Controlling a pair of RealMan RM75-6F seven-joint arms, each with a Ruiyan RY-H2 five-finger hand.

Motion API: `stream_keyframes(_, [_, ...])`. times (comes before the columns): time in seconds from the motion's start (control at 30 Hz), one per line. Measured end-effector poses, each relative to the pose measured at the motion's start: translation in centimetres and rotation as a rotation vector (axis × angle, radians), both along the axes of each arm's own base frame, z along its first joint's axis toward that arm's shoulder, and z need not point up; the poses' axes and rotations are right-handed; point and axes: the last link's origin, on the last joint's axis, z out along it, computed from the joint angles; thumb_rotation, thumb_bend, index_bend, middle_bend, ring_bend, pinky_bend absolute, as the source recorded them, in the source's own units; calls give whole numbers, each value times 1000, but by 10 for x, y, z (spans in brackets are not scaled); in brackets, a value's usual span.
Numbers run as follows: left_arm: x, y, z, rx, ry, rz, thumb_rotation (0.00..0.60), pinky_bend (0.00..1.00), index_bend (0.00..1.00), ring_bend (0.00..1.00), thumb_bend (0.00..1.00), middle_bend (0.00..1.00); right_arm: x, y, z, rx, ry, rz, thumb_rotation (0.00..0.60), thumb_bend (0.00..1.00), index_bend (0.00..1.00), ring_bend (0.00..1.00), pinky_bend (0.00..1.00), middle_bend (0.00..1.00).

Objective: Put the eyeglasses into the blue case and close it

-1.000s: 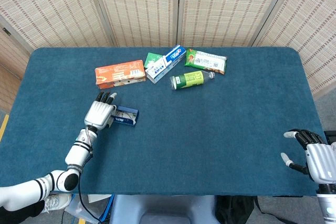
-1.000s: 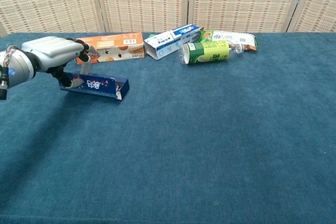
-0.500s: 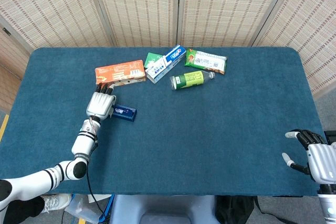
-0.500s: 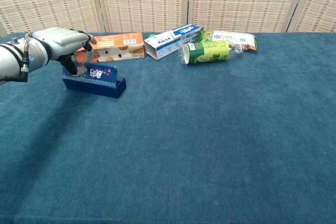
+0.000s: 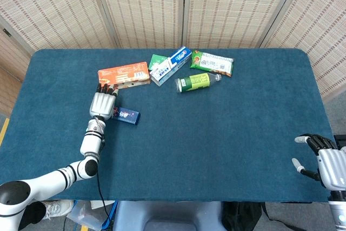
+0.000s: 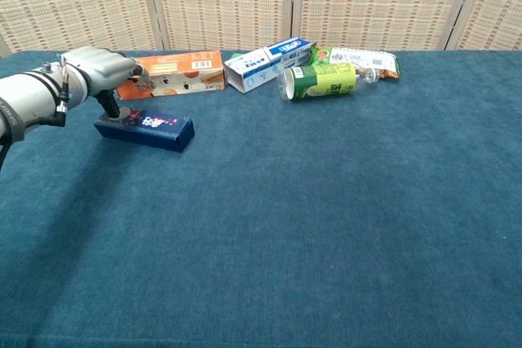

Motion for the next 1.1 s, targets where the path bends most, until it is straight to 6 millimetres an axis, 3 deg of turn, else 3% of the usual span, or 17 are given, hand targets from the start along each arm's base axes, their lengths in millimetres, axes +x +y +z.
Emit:
stream_keyframes(0.4, [6, -3, 11, 29, -39, -20, 600, 0, 24, 0, 338, 0, -1, 1, 1, -5, -2, 1, 600, 248, 326, 230, 231, 298])
stream_keyframes(0.7, [11, -27, 30, -128, -77, -39, 600, 0, 62, 0, 338, 0, 0, 0, -1, 1, -4, 7, 600, 249, 326, 230, 230, 298])
stream_keyframes(0.83, [8, -32, 26, -187, -43, -29, 600, 0, 62, 0, 338, 0, 0, 0, 0, -2, -3, 7, 600, 248, 326, 230, 231, 298])
stream_keyframes(1.1, [8, -22, 9, -194, -22, -17, 600, 0, 92, 0, 338, 0, -1, 1, 1, -6, -3, -2, 600, 248, 326, 230, 230, 298])
